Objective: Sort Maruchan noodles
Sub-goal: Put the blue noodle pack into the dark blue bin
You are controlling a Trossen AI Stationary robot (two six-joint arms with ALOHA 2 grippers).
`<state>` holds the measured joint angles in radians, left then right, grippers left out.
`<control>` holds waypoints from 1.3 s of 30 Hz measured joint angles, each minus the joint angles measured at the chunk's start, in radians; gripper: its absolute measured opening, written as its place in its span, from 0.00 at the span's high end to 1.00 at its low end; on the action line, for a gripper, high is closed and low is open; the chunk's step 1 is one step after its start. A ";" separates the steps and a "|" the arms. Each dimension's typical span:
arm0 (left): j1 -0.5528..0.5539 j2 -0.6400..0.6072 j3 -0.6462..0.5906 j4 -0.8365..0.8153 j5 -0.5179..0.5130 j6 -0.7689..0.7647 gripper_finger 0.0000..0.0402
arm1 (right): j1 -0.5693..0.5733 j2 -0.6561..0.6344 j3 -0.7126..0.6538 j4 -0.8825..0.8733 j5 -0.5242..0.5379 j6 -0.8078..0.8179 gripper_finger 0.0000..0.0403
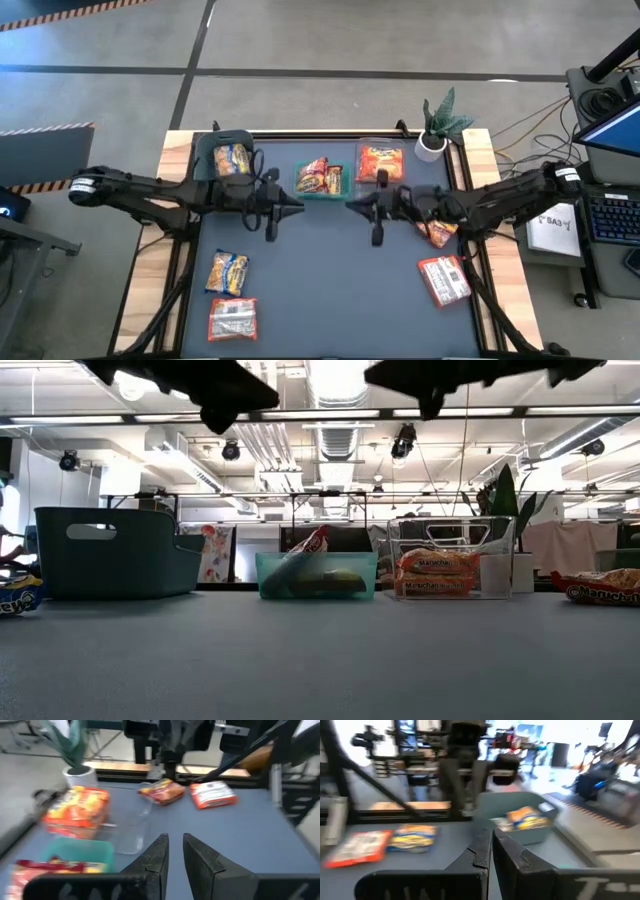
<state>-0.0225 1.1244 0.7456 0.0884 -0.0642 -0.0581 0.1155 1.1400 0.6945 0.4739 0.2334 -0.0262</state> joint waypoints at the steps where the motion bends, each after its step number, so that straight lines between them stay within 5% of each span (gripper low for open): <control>1: -0.024 0.000 0.001 0.001 -0.004 -0.026 0.90 | 0.030 -0.006 0.000 -0.012 0.020 0.027 0.98; 7: -0.172 0.003 0.001 0.020 -0.064 -0.116 0.90 | 0.162 -0.071 0.001 -0.187 0.191 0.279 0.98; 19: -0.242 0.019 -0.002 0.051 -0.254 -0.108 0.90 | 0.265 -0.152 0.001 -0.702 0.169 0.834 0.98; 27: -0.242 0.019 -0.002 0.044 -0.293 -0.153 0.90 | 0.264 -0.150 0.001 -0.803 0.125 0.863 0.98; 39: -0.271 0.024 -0.002 -0.197 -0.188 -0.651 0.90 | 0.280 -0.065 0.001 -0.596 0.185 0.643 0.98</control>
<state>-0.2938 1.1484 0.7437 -0.1082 -0.2518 -0.7095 0.3950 1.0750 0.6953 -0.1225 0.4185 0.6164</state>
